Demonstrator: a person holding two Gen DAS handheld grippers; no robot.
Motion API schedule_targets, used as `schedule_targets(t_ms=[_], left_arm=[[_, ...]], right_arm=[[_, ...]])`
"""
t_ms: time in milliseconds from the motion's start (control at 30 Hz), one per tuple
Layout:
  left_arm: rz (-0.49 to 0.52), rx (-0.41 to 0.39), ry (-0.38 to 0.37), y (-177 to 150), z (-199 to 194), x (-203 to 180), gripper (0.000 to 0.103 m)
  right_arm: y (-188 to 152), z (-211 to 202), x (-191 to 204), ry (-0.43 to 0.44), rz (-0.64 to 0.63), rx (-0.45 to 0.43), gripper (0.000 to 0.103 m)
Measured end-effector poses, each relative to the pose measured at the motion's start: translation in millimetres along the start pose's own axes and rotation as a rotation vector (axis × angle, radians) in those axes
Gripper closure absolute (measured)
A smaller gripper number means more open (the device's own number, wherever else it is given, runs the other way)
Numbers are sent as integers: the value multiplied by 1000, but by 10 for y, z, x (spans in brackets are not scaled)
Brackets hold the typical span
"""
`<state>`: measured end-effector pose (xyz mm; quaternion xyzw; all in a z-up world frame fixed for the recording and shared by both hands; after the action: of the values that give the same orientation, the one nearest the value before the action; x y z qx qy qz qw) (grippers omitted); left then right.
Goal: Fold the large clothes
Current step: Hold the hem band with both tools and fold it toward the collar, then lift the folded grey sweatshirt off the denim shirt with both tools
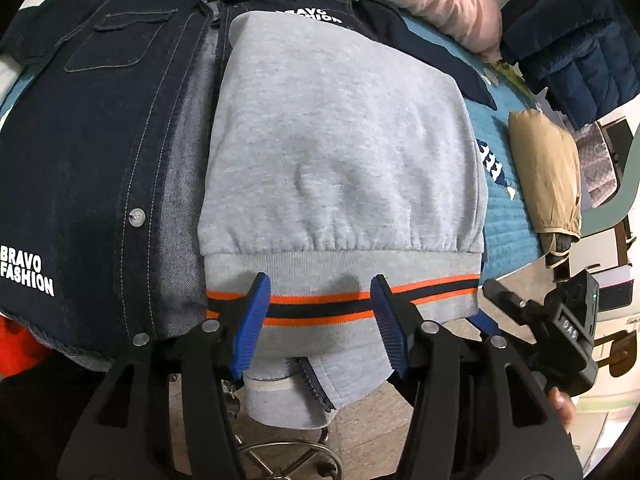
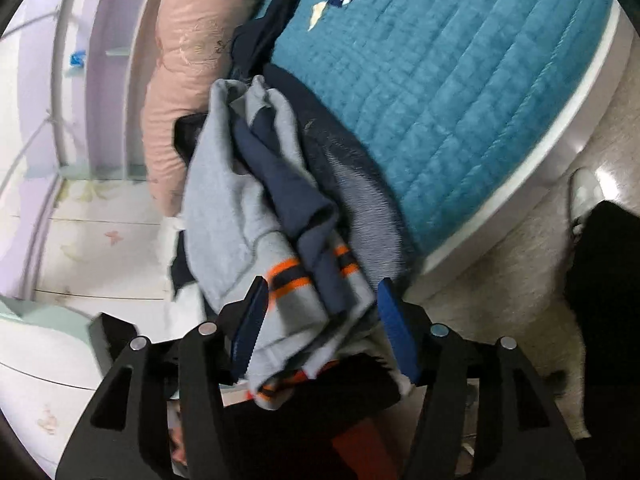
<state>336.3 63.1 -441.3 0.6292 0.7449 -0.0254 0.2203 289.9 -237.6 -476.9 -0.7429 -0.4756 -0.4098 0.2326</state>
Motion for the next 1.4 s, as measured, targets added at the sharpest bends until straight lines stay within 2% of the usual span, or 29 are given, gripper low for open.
schedule_targets(t_ms=[133, 333, 433, 500, 567, 700, 800, 833, 900, 933, 967, 1033, 1133, 1233, 1400], left_arm=[[-1, 2, 6, -10, 15, 17, 49], [1, 6, 3, -15, 33, 26, 46], [-4, 9, -6, -15, 43, 48, 46], [1, 8, -10, -19, 41, 55, 45], [0, 11, -13, -17, 44, 74, 44], [2, 10, -21, -22, 47, 88, 43], [4, 11, -24, -31, 48, 68, 42], [4, 11, -26, -31, 47, 67, 42], [4, 13, -36, -26, 34, 70, 41], [1, 16, -50, -22, 21, 74, 41], [-6, 19, -61, -14, 0, 82, 41], [-28, 11, -95, 33, -86, 115, 41], [-74, -48, -147, 191, -331, 218, 37], [-131, -110, -133, 424, -521, 404, 33], [-142, -113, -96, 743, -466, 454, 32]], right_arm=[[29, 106, 67, -35, -38, 6, 43], [-30, 246, 166, -78, -99, 40, 43], [-24, 298, 29, -114, -57, 46, 43], [-61, 336, -2, -67, -10, 73, 43], [-95, 341, 119, -18, -20, 88, 46], [-66, 326, 291, 10, -57, 46, 46], [-31, 444, 250, -5, -33, 40, 45], [-32, 478, 246, -11, -27, 35, 46], [-32, 497, 270, -41, -43, 26, 65], [-35, 476, 282, -44, -62, 22, 83], [-45, 445, 286, -25, -64, 21, 86], [-46, 352, 392, -16, -85, 8, 87], [-30, 179, 571, 17, -131, -26, 88], [64, -2, 610, 17, -142, -64, 88], [350, -290, 331, -62, -126, -106, 88]])
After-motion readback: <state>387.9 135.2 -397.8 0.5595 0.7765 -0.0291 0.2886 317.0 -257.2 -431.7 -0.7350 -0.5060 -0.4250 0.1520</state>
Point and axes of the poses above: each gripper's, at about its wrist camera, not at the fingertips, and z roughly the way its jaws point, x to its left, y to its top, the point moved 6 cm from there along z, roughly the way its jaws point, and after that the axes turned 3 degrees about -z, right-handed, at the moved point
